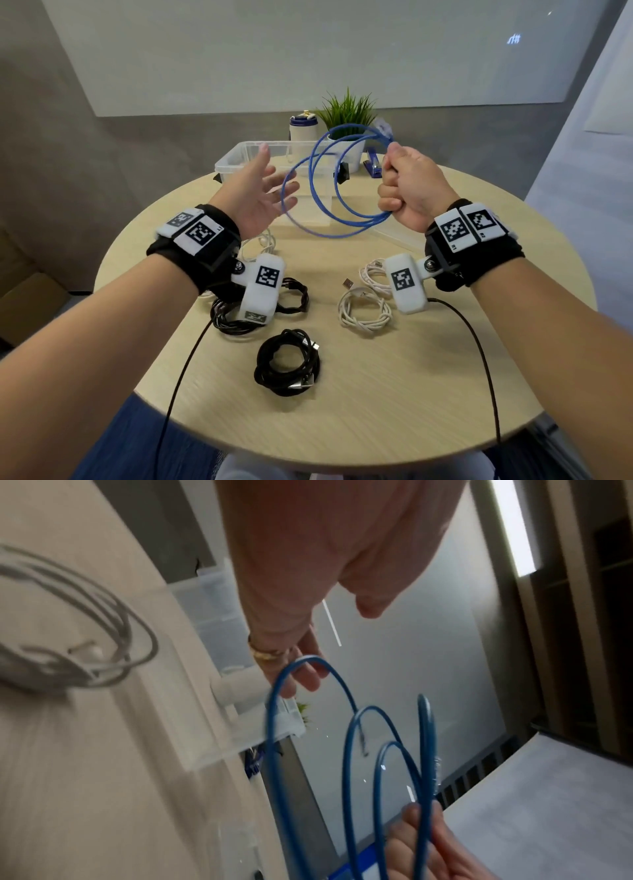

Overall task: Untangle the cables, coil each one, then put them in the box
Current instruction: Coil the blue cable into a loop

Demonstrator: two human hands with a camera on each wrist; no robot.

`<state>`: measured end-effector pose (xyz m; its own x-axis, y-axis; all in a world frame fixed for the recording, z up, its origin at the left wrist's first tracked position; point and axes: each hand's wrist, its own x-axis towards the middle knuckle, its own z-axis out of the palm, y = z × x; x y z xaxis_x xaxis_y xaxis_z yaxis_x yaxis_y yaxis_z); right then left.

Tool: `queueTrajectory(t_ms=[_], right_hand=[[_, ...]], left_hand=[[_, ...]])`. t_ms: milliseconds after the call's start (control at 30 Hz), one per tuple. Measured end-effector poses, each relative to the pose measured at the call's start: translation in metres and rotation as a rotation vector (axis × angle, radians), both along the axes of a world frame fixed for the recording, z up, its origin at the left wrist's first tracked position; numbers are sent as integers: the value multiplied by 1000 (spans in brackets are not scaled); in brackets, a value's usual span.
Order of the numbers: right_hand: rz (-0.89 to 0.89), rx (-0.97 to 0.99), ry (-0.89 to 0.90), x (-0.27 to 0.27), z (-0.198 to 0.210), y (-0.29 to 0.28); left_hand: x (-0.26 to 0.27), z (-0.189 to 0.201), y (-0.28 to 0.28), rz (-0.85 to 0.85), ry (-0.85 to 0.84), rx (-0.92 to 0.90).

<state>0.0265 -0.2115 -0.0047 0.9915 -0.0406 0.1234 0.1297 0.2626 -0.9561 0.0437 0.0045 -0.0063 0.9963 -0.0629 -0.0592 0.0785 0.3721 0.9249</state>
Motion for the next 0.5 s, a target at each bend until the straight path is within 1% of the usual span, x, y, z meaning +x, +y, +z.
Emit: queueTrajectory(t_ms=[67,133,233,367,500], right_hand=[[-39,89,-24,1,2,2],[-70,149,-38,2,4,3],[-71,169,-41,0,4,7],[-17,114,-22,-5,-1,18],[85,7,26,-8,-5,25]], left_hand=[[-3,0,-4,-67,18,-14],[-7,0,-9,-145,39,34],[-15,1,-17,-268,43,119],[-26,5,-29,-207,-44,144],[-28,5,-36,-113,-71,24]])
